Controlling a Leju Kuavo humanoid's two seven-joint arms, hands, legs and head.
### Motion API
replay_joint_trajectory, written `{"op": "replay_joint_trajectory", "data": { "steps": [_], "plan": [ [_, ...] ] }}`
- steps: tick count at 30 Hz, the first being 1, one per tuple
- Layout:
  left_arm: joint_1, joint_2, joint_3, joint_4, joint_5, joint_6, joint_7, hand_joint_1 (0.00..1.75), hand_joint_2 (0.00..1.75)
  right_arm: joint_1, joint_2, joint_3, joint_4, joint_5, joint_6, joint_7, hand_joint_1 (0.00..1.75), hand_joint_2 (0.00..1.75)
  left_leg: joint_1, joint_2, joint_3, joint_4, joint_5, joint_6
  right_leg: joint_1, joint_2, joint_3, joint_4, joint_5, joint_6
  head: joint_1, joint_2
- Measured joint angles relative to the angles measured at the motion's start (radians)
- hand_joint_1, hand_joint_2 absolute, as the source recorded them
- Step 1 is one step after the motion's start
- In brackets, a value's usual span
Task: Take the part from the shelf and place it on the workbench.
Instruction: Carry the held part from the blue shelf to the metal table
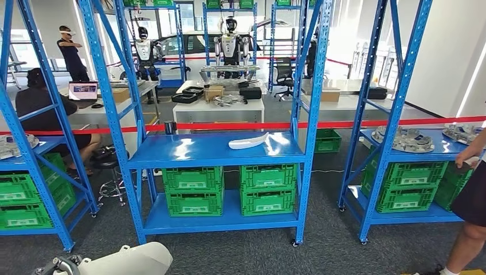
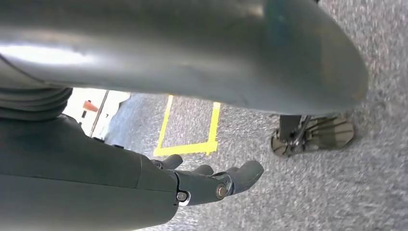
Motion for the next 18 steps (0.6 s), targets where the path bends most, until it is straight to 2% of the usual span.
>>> {"op": "replay_joint_trajectory", "data": {
  "steps": [2, 4, 5, 7, 8, 9, 10, 11, 13, 14, 15, 16, 17, 18],
  "plan": [
    [0.003, 0.012, 0.002, 0.004, 0.007, -0.002, -0.003, 1.75, 1.75, 0.001, 0.002, 0.000, 0.000, 0.002, 0.001, 0.000, 0.00, 0.00, 0.001, -0.017, -0.006, -0.002, 0.010, -0.014, 0.001, -0.013, 0.001, -0.009, 0.003, -0.007, 0.001, 0.000],
    [0.007, 0.026, 0.005, 0.007, 0.014, -0.004, -0.006, 1.75, 1.75, 0.000, 0.005, 0.000, 0.000, 0.003, 0.002, 0.000, 0.00, 0.00, 0.001, 0.000, -0.022, 0.019, -0.005, -0.025, -0.001, -0.037, 0.002, -0.017, 0.010, -0.020, -0.001, 0.000],
    [0.009, 0.032, 0.006, 0.008, 0.017, -0.004, -0.009, 1.75, 1.75, 0.000, 0.006, 0.000, 0.000, 0.004, 0.002, 0.000, 0.00, 0.00, 0.001, 0.018, -0.039, 0.055, -0.028, -0.030, -0.004, -0.049, 0.003, -0.021, 0.013, -0.026, -0.003, 0.000],
    [0.010, 0.037, 0.006, 0.012, 0.020, -0.004, -0.014, 1.75, 1.75, 0.002, 0.006, 0.000, 0.000, 0.007, 0.002, 0.000, 0.00, 0.00, 0.006, 0.049, -0.091, 0.177, -0.093, -0.039, -0.002, -0.075, 0.000, -0.021, 0.014, -0.031, -0.006, 0.000],
    [0.011, 0.037, 0.006, 0.015, 0.021, -0.003, -0.015, 1.75, 1.75, 0.003, 0.006, 0.000, 0.000, 0.009, 0.002, 0.000, 0.00, 0.00, 0.008, 0.055, -0.115, 0.235, -0.114, -0.043, -0.001, -0.088, -0.002, -0.019, 0.014, -0.032, -0.006, 0.000],
    [0.012, 0.038, 0.006, 0.017, 0.021, -0.002, -0.016, 1.75, 1.75, 0.003, 0.006, 0.000, 0.000, 0.010, 0.002, 0.000, 0.00, 0.00, 0.010, 0.059, -0.126, 0.267, -0.118, -0.046, 0.000, -0.101, -0.004, -0.017, 0.014, -0.032, -0.006, 0.000],
    [0.012, 0.040, 0.006, 0.019, 0.021, 0.001, -0.016, 1.75, 1.75, 0.002, 0.006, 0.000, 0.000, 0.010, 0.002, 0.000, 0.00, 0.00, 0.012, 0.063, -0.119, 0.261, -0.103, -0.048, 0.000, -0.114, -0.006, -0.015, 0.013, -0.032, -0.007, 0.000],
    [0.012, 0.042, 0.007, 0.021, 0.020, 0.003, -0.016, 1.75, 1.75, 0.001, 0.006, 0.000, 0.000, 0.012, 0.002, 0.000, 0.00, 0.00, 0.013, 0.070, -0.091, 0.217, -0.074, -0.049, 0.000, -0.127, -0.006, -0.013, 0.012, -0.031, -0.007, 0.000],
    [0.011, 0.048, 0.009, 0.022, 0.020, 0.007, -0.017, 1.75, 1.75, -0.002, 0.006, 0.000, 0.000, 0.015, 0.002, 0.000, 0.00, 0.00, 0.008, 0.109, -0.012, 0.083, -0.025, -0.046, 0.002, -0.148, -0.004, -0.011, 0.009, -0.026, -0.008, 0.000],
    [0.011, 0.050, 0.011, 0.021, 0.020, 0.009, -0.019, 1.75, 1.75, -0.003, 0.006, 0.000, 0.000, 0.016, 0.002, 0.000, 0.00, 0.00, 0.003, 0.128, 0.016, 0.034, -0.015, -0.040, 0.004, -0.157, -0.003, -0.010, 0.007, -0.022, -0.007, 0.000],
    [0.012, 0.052, 0.012, 0.020, 0.020, 0.011, -0.020, 1.75, 1.75, -0.003, 0.006, 0.000, 0.000, 0.017, 0.002, 0.000, 0.00, 0.00, -0.002, 0.138, 0.029, 0.008, -0.016, -0.033, 0.007, -0.166, -0.003, -0.009, 0.007, -0.018, -0.006, 0.000],
    [0.015, 0.053, 0.014, 0.019, 0.020, 0.013, -0.021, 1.75, 1.75, -0.004, 0.006, 0.000, 0.000, 0.018, 0.002, 0.000, 0.00, 0.00, -0.007, 0.136, 0.030, 0.001, -0.018, -0.025, 0.008, -0.177, -0.003, -0.009, 0.007, -0.014, -0.006, 0.000],
    [0.019, 0.054, 0.017, 0.017, 0.020, 0.015, -0.022, 1.75, 1.75, -0.005, 0.006, 0.000, 0.000, 0.019, 0.002, 0.000, 0.00, 0.00, -0.006, 0.124, 0.025, -0.002, -0.016, -0.017, 0.009, -0.188, -0.001, -0.009, 0.006, -0.009, -0.005, 0.000],
    [0.024, 0.055, 0.020, 0.015, 0.020, 0.016, -0.023, 1.75, 1.75, -0.006, 0.006, 0.000, 0.000, 0.020, 0.002, 0.000, 0.00, 0.00, -0.004, 0.112, 0.024, -0.006, -0.015, -0.010, 0.008, -0.186, -0.002, -0.005, 0.002, -0.004, -0.005, 0.000]
  ]
}}
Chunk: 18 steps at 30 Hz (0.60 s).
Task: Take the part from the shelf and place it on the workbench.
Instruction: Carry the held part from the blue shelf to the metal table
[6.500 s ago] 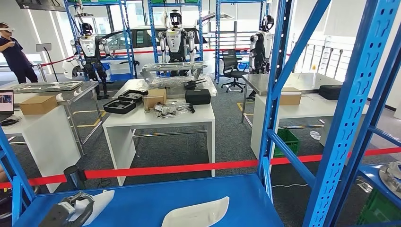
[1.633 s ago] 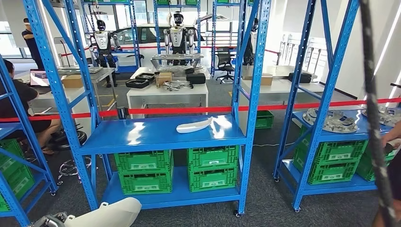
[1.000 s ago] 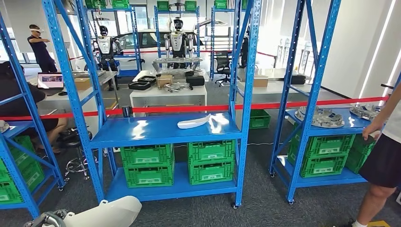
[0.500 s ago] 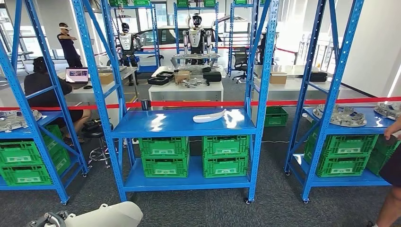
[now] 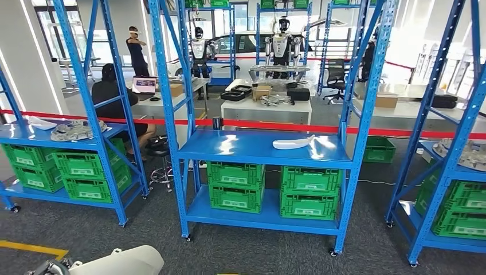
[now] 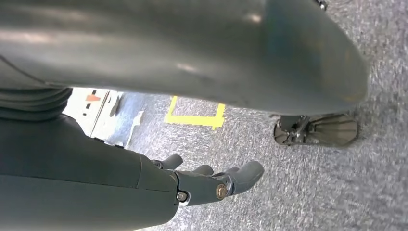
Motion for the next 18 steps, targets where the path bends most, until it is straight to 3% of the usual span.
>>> {"op": "replay_joint_trajectory", "data": {
  "steps": [2, 4, 5, 6, 7, 9, 10, 12, 14, 15, 16, 18],
  "plan": [
    [0.006, 0.001, 0.006, -0.006, -0.001, 0.002, -0.001, 1.75, 1.75, -0.002, 0.000, 0.002, 0.000, 0.001, 0.000, 0.000, 0.00, 0.00, 0.006, -0.022, -0.003, -0.006, 0.008, 0.014, -0.003, 0.043, -0.020, 0.047, -0.035, 0.009, 0.002, 0.000],
    [0.010, -0.001, 0.007, -0.009, -0.002, 0.003, -0.001, 1.75, 1.75, -0.001, 0.000, 0.005, 0.000, 0.002, 0.001, -0.001, 0.00, 0.00, 0.007, -0.045, -0.009, -0.006, 0.013, 0.024, -0.006, 0.100, -0.079, 0.173, -0.098, 0.012, 0.004, 0.000],
    [0.012, -0.002, 0.007, -0.009, -0.003, 0.004, -0.001, 1.75, 1.75, 0.001, 0.000, 0.006, 0.000, 0.003, 0.001, 0.000, 0.00, 0.00, 0.007, -0.058, -0.013, -0.005, 0.015, 0.026, -0.006, 0.113, -0.111, 0.238, -0.122, 0.012, 0.005, 0.000],
    [0.015, -0.002, 0.007, -0.009, -0.003, 0.004, -0.001, 1.75, 1.75, 0.002, 0.000, 0.006, 0.000, 0.005, 0.000, 0.000, 0.00, 0.00, 0.006, -0.072, -0.017, -0.003, 0.017, 0.027, -0.006, 0.119, -0.132, 0.279, -0.129, 0.012, 0.005, 0.000],
    [0.017, -0.002, 0.008, -0.009, -0.004, 0.004, -0.001, 1.75, 1.75, 0.003, 0.000, 0.007, 0.000, 0.006, 0.000, 0.000, 0.00, 0.00, 0.006, -0.087, -0.020, 0.000, 0.018, 0.026, -0.007, 0.121, -0.135, 0.282, -0.117, 0.011, 0.005, 0.000],
    [0.018, -0.002, 0.009, -0.009, -0.004, 0.004, 0.000, 1.75, 1.75, 0.002, 0.000, 0.009, 0.000, 0.008, 0.000, 0.000, 0.00, 0.00, 0.007, -0.116, -0.025, 0.009, 0.019, 0.023, -0.010, 0.135, -0.085, 0.175, -0.051, 0.009, 0.006, 0.000],
    [0.017, -0.002, 0.009, -0.009, -0.004, 0.005, 0.000, 1.75, 1.75, 0.001, 0.000, 0.010, 0.000, 0.008, 0.000, 0.000, 0.00, 0.00, 0.007, -0.128, -0.029, 0.015, 0.019, 0.019, -0.012, 0.155, -0.054, 0.108, -0.027, 0.008, 0.006, 0.000],
    [0.014, -0.001, 0.010, -0.008, -0.003, 0.006, 0.001, 1.75, 1.75, -0.002, 0.000, 0.012, 0.000, 0.009, 0.000, -0.003, 0.00, 0.00, 0.007, -0.153, -0.040, 0.022, 0.022, 0.006, -0.014, 0.184, -0.018, 0.029, -0.008, 0.006, 0.006, 0.000],
    [0.013, 0.002, 0.010, -0.008, -0.002, 0.007, 0.002, 1.75, 1.75, -0.004, 0.000, 0.013, 0.000, 0.010, 0.000, -0.003, 0.00, 0.00, 0.010, -0.175, -0.048, 0.019, 0.031, -0.010, -0.011, 0.175, -0.018, 0.023, -0.007, -0.001, 0.005, 0.000],
    [0.015, 0.004, 0.012, -0.008, -0.001, 0.007, 0.002, 1.75, 1.75, -0.005, 0.001, 0.013, 0.000, 0.011, 0.000, -0.001, 0.00, 0.00, 0.012, -0.175, -0.052, 0.019, 0.033, -0.017, -0.011, 0.163, -0.017, 0.019, -0.002, -0.009, 0.005, 0.000],
    [0.015, 0.006, 0.013, -0.008, -0.001, 0.008, 0.002, 1.75, 1.75, -0.007, 0.001, 0.014, 0.000, 0.011, 0.000, 0.000, 0.00, 0.00, 0.012, -0.158, -0.058, 0.028, 0.027, -0.022, -0.012, 0.152, -0.015, 0.015, 0.002, -0.017, 0.003, 0.000],
    [0.014, 0.009, 0.017, -0.007, 0.000, 0.008, 0.002, 1.75, 1.75, -0.009, 0.002, 0.014, 0.000, 0.011, 0.000, 0.001, 0.00, 0.00, 0.010, -0.099, -0.092, 0.099, -0.017, -0.030, -0.012, 0.127, -0.014, 0.008, 0.010, -0.029, 0.000, 0.000]
  ]
}}
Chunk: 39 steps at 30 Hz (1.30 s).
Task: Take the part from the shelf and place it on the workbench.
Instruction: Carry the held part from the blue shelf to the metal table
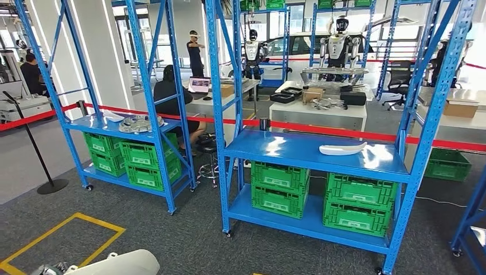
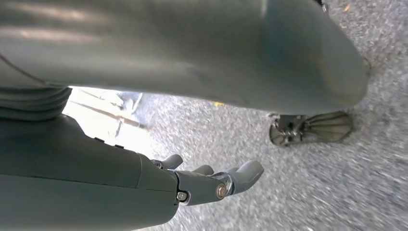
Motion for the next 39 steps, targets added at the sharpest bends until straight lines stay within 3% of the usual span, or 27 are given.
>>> {"op": "replay_joint_trajectory", "data": {
  "steps": [2, 3, 4, 5, 6, 8, 10, 12, 13, 14, 16, 18, 19, 20, 21, 23, 25, 27, 28, 30, 32, 34, 35, 36, 37, 39],
  "plan": [
    [-0.001, 0.000, 0.001, 0.003, 0.000, 0.000, 0.001, 1.75, 1.75, 0.003, 0.000, 0.000, 0.000, 0.000, 0.000, -0.001, 0.00, 0.00, 0.001, 0.039, -0.055, 0.128, -0.064, -0.008, 0.003, -0.026, -0.003, 0.000, 0.001, -0.002, -0.002, 0.000],
    [-0.001, 0.000, 0.001, 0.005, 0.000, 0.000, 0.002, 1.75, 1.75, 0.005, 0.000, 0.000, 0.000, 0.000, 0.000, -0.001, 0.00, 0.00, 0.003, 0.045, -0.074, 0.175, -0.080, -0.010, 0.004, -0.039, -0.004, 0.000, 0.001, -0.003, -0.002, 0.000],
    [-0.001, 0.000, 0.001, 0.008, 0.000, 0.000, 0.003, 1.75, 1.75, 0.005, 0.000, 0.000, 0.000, 0.000, 0.000, -0.001, 0.00, 0.00, 0.004, 0.049, -0.077, 0.190, -0.079, -0.011, 0.005, -0.054, -0.005, 0.000, 0.001, -0.002, -0.002, 0.000],
    [-0.002, 0.000, 0.001, 0.010, 0.001, 0.000, 0.004, 1.75, 1.75, 0.005, 0.000, 0.000, 0.000, 0.000, 0.000, -0.001, 0.00, 0.00, 0.005, 0.053, -0.059, 0.164, -0.060, -0.011, 0.005, -0.067, -0.005, 0.001, 0.001, -0.002, -0.002, 0.000],
    [-0.003, 0.000, 0.001, 0.012, 0.001, 0.000, 0.004, 1.75, 1.75, 0.003, 0.000, 0.000, 0.000, -0.001, 0.000, -0.001, 0.00, 0.00, 0.004, 0.065, -0.022, 0.103, -0.030, -0.010, 0.005, -0.080, -0.004, 0.001, 0.000, -0.001, -0.002, 0.000],
    [-0.010, 0.000, 0.001, 0.014, 0.002, 0.000, 0.005, 1.75, 1.75, 0.001, 0.000, 0.000, 0.000, -0.002, 0.000, -0.001, 0.00, 0.00, -0.001, 0.115, 0.053, -0.031, 0.011, -0.001, 0.009, -0.102, -0.002, 0.003, -0.004, 0.006, -0.002, 0.000],
    [-0.017, -0.001, 0.000, 0.015, 0.003, 0.002, 0.008, 1.75, 1.75, 0.000, 0.000, 0.000, 0.000, -0.003, -0.002, -0.001, 0.00, 0.00, -0.009, 0.136, 0.078, -0.084, 0.019, 0.013, 0.015, -0.122, 0.000, 0.004, -0.007, 0.015, 0.000, 0.000],
    [-0.021, -0.002, 0.000, 0.015, 0.004, 0.006, 0.014, 1.75, 1.75, -0.002, 0.000, 0.000, 0.000, -0.003, -0.002, -0.001, 0.00, 0.00, -0.010, 0.109, 0.075, -0.087, 0.026, 0.027, 0.015, -0.142, 0.002, 0.004, -0.009, 0.025, 0.001, 0.000],
    [-0.023, -0.003, 0.000, 0.015, 0.004, 0.008, 0.016, 1.75, 1.75, -0.003, 0.000, 0.000, 0.000, -0.003, -0.003, -0.001, 0.00, 0.00, -0.009, 0.097, 0.074, -0.090, 0.029, 0.034, 0.013, -0.133, 0.000, 0.011, -0.016, 0.031, 0.001, 0.000],
    [-0.028, -0.004, 0.000, 0.014, 0.004, 0.010, 0.019, 1.75, 1.75, -0.003, 0.000, 0.000, 0.000, -0.003, -0.003, -0.001, 0.00, 0.00, -0.007, 0.085, 0.073, -0.093, 0.034, 0.041, 0.010, -0.108, -0.008, 0.032, -0.032, 0.036, 0.002, 0.000],
    [-0.037, -0.008, 0.000, 0.015, 0.004, 0.012, 0.023, 1.75, 1.75, -0.003, 0.000, 0.000, 0.000, -0.003, -0.004, -0.001, 0.00, 0.00, -0.004, 0.060, 0.069, -0.095, 0.039, 0.051, 0.005, -0.039, -0.056, 0.140, -0.090, 0.042, 0.004, 0.000],
    [-0.041, -0.012, 0.000, 0.019, 0.004, 0.013, 0.025, 1.75, 1.75, 0.000, 0.000, 0.000, 0.000, -0.003, -0.006, -0.001, 0.00, 0.00, -0.005, 0.032, 0.063, -0.093, 0.042, 0.055, 0.006, -0.008, -0.120, 0.267, -0.139, 0.044, 0.007, 0.000],
    [-0.041, -0.013, 0.000, 0.022, 0.004, 0.013, 0.026, 1.75, 1.75, 0.001, 0.000, 0.000, 0.000, -0.003, -0.006, -0.001, 0.00, 0.00, -0.006, 0.017, 0.061, -0.091, 0.043, 0.055, 0.006, -0.005, -0.135, 0.292, -0.138, 0.043, 0.007, 0.000],
    [-0.041, -0.013, 0.000, 0.024, 0.005, 0.013, 0.027, 1.75, 1.75, 0.001, 0.000, 0.000, 0.000, -0.003, -0.006, -0.001, 0.00, 0.00, -0.006, 0.001, 0.059, -0.088, 0.044, 0.054, 0.006, -0.003, -0.129, 0.273, -0.117, 0.042, 0.007, 0.000],
    [-0.041, -0.013, 0.000, 0.026, 0.005, 0.013, 0.027, 1.75, 1.75, 0.001, 0.000, 0.000, 0.000, -0.003, -0.007, -0.001, 0.00, 0.00, -0.005, -0.014, 0.058, -0.085, 0.044, 0.052, 0.005, 0.004, -0.104, 0.217, -0.081, 0.039, 0.007, 0.000],
    [-0.041, -0.014, 0.000, 0.028, 0.006, 0.013, 0.028, 1.75, 1.75, 0.000, 0.000, 0.000, 0.000, -0.003, -0.007, -0.001, 0.00, 0.00, -0.005, -0.042, 0.054, -0.077, 0.044, 0.045, 0.002, 0.045, -0.040, 0.081, -0.025, 0.035, 0.007, 0.000],
    [-0.042, -0.015, 0.000, 0.028, 0.007, 0.013, 0.028, 1.75, 1.75, 0.000, 0.001, 0.000, 0.000, -0.003, -0.007, -0.002, 0.00, 0.00, -0.005, -0.065, 0.047, -0.076, 0.048, 0.032, 0.002, 0.070, -0.014, 0.023, -0.013, 0.029, 0.006, 0.000],
    [-0.042, -0.015, -0.001, 0.029, 0.009, 0.012, 0.029, 1.75, 1.75, -0.001, 0.001, 0.000, 0.000, -0.003, -0.007, -0.002, 0.00, 0.00, -0.004, -0.087, 0.041, -0.082, 0.056, 0.017, 0.004, 0.050, -0.013, 0.019, -0.009, 0.017, 0.006, 0.000],
    [-0.043, -0.014, -0.001, 0.030, 0.010, 0.012, 0.029, 1.75, 1.75, -0.002, 0.002, 0.000, 0.000, -0.003, -0.008, 0.000, 0.00, 0.00, -0.004, -0.083, 0.035, -0.080, 0.055, 0.012, 0.004, 0.037, -0.011, 0.015, -0.005, 0.010, 0.005, 0.000],
    [-0.050, -0.012, 0.000, 0.033, 0.011, 0.012, 0.029, 1.75, 1.75, -0.003, 0.004, 0.000, 0.000, -0.003, -0.008, 0.000, 0.00, 0.00, -0.006, -0.036, 0.007, -0.029, 0.022, 0.003, 0.002, 0.011, -0.007, 0.005, 0.003, -0.005, 0.002, 0.000],
    [-0.057, -0.012, -0.001, 0.037, 0.012, 0.012, 0.029, 1.75, 1.75, -0.001, 0.004, -0.001, 0.000, -0.003, -0.008, 0.000, 0.00, 0.00, -0.005, 0.026, -0.049, 0.095, -0.044, -0.004, 0.006, -0.016, -0.008, 0.002, 0.005, -0.011, -0.002, 0.000],
    [-0.058, -0.012, -0.002, 0.043, 0.012, 0.012, 0.029, 1.75, 1.75, 0.001, 0.004, -0.001, 0.000, -0.003, -0.008, 0.000, 0.00, 0.00, 0.000, 0.047, -0.088, 0.190, -0.075, -0.009, 0.009, -0.045, -0.009, 0.003, 0.003, -0.013, -0.002, 0.000],
    [-0.057, -0.012, -0.002, 0.046, 0.012, 0.012, 0.029, 1.75, 1.75, 0.001, 0.004, -0.001, 0.000, -0.003, -0.008, 0.000, 0.00, 0.00, 0.002, 0.051, -0.081, 0.186, -0.064, -0.010, 0.010, -0.060, -0.008, 0.003, 0.002, -0.013, -0.002, 0.000],
    [-0.057, -0.012, -0.002, 0.049, 0.012, 0.012, 0.029, 1.75, 1.75, 0.000, 0.004, -0.001, 0.000, -0.003, -0.008, 0.000, 0.00, 0.00, 0.003, 0.058, -0.055, 0.142, -0.038, -0.010, 0.010, -0.073, -0.007, 0.003, 0.001, -0.012, -0.002, 0.000],
    [-0.058, -0.012, -0.002, 0.050, 0.012, 0.012, 0.029, 1.75, 1.75, 0.000, 0.004, -0.001, 0.000, -0.003, -0.008, 0.000, 0.00, 0.00, 0.003, 0.075, -0.014, 0.071, -0.007, -0.009, 0.010, -0.085, -0.005, 0.004, -0.002, -0.010, -0.002, 0.000],
    [-0.059, -0.011, -0.002, 0.051, 0.012, 0.012, 0.029, 1.75, 1.75, -0.001, 0.004, -0.001, 0.000, -0.003, -0.008, 0.000, 0.00, 0.00, -0.006, 0.114, 0.054, -0.051, 0.029, 0.001, 0.014, -0.107, -0.001, 0.006, -0.008, -0.001, -0.002, 0.000]
  ]
}}
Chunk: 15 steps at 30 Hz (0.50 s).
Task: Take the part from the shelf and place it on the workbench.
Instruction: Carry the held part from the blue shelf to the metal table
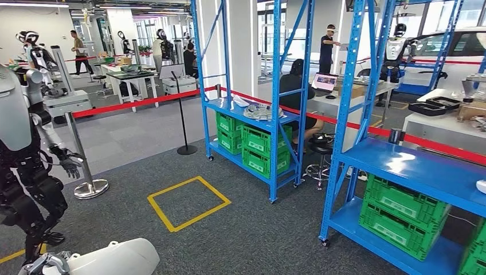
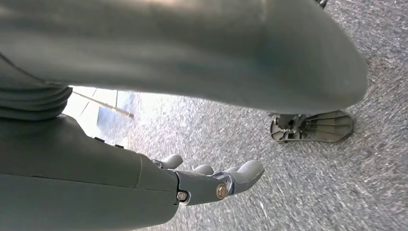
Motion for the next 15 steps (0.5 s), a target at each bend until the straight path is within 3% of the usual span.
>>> {"op": "replay_joint_trajectory", "data": {
  "steps": [2, 4, 6, 8, 10, 11, 12, 13, 15],
  "plan": [
    [-0.001, 0.003, 0.001, 0.001, 0.000, 0.000, -0.001, 1.75, 1.75, 0.000, 0.000, 0.000, 0.000, 0.001, 0.001, 0.000, 0.00, 0.00, -0.009, 0.005, 0.016, -0.035, 0.003, 0.013, 0.003, -0.021, 0.003, 0.000, -0.004, 0.009, 0.001, 0.000],
    [0.000, 0.010, 0.003, 0.003, 0.002, 0.000, -0.003, 1.75, 1.75, -0.002, 0.000, 0.000, 0.000, 0.002, 0.003, 0.000, 0.00, 0.00, -0.007, -0.021, 0.014, -0.040, 0.008, 0.024, 0.000, -0.029, 0.007, 0.002, -0.009, 0.019, 0.002, 0.000],
    [-0.004, 0.015, 0.004, 0.004, 0.003, 0.000, -0.005, 1.75, 1.75, -0.004, 0.001, 0.000, -0.001, 0.003, 0.005, 0.000, 0.00, 0.00, 0.000, -0.045, 0.016, -0.047, 0.014, 0.037, -0.004, 0.023, -0.010, 0.046, -0.038, 0.030, 0.003, 0.000],
    [-0.009, 0.014, 0.003, 0.006, 0.004, -0.001, -0.007, 1.75, 1.75, -0.002, 0.001, 0.001, -0.001, 0.003, 0.007, -0.001, 0.00, 0.00, 0.003, -0.069, 0.014, -0.049, 0.017, 0.045, -0.008, 0.086, -0.070, 0.169, -0.097, 0.036, 0.005, 0.000],
    [-0.008, 0.012, 0.003, 0.010, 0.005, -0.002, -0.007, 1.75, 1.75, 0.002, 0.000, 0.001, -0.001, 0.003, 0.007, -0.001, 0.00, 0.00, 0.004, -0.097, 0.011, -0.046, 0.017, 0.046, -0.009, 0.100, -0.133, 0.282, -0.131, 0.040, 0.007, 0.000],
    [-0.007, 0.012, 0.003, 0.012, 0.005, -0.002, -0.006, 1.75, 1.75, 0.003, 0.000, 0.001, -0.001, 0.003, 0.007, 0.000, 0.00, 0.00, 0.004, -0.112, 0.009, -0.043, 0.017, 0.045, -0.010, 0.102, -0.141, 0.290, -0.119, 0.041, 0.008, 0.000],
    [-0.007, 0.012, 0.003, 0.014, 0.005, -0.002, -0.006, 1.75, 1.75, 0.003, 0.000, 0.001, -0.001, 0.003, 0.006, 0.000, 0.00, 0.00, 0.006, -0.127, 0.009, -0.040, 0.017, 0.044, -0.013, 0.105, -0.128, 0.254, -0.089, 0.042, 0.008, 0.000],
    [-0.008, 0.011, 0.003, 0.015, 0.005, -0.002, -0.006, 1.75, 1.75, 0.002, 0.000, 0.001, -0.001, 0.003, 0.006, 0.000, 0.00, 0.00, 0.008, -0.142, 0.007, -0.035, 0.015, 0.040, -0.017, 0.117, -0.099, 0.187, -0.050, 0.044, 0.008, 0.000],
    [-0.009, 0.008, 0.003, 0.016, 0.004, -0.002, -0.007, 1.75, 1.75, 0.001, 0.001, 0.001, -0.001, 0.003, 0.007, -0.002, 0.00, 0.00, 0.009, -0.169, 0.001, -0.024, 0.012, 0.027, -0.024, 0.158, -0.045, 0.068, -0.005, 0.046, 0.008, 0.000]
  ]
}}
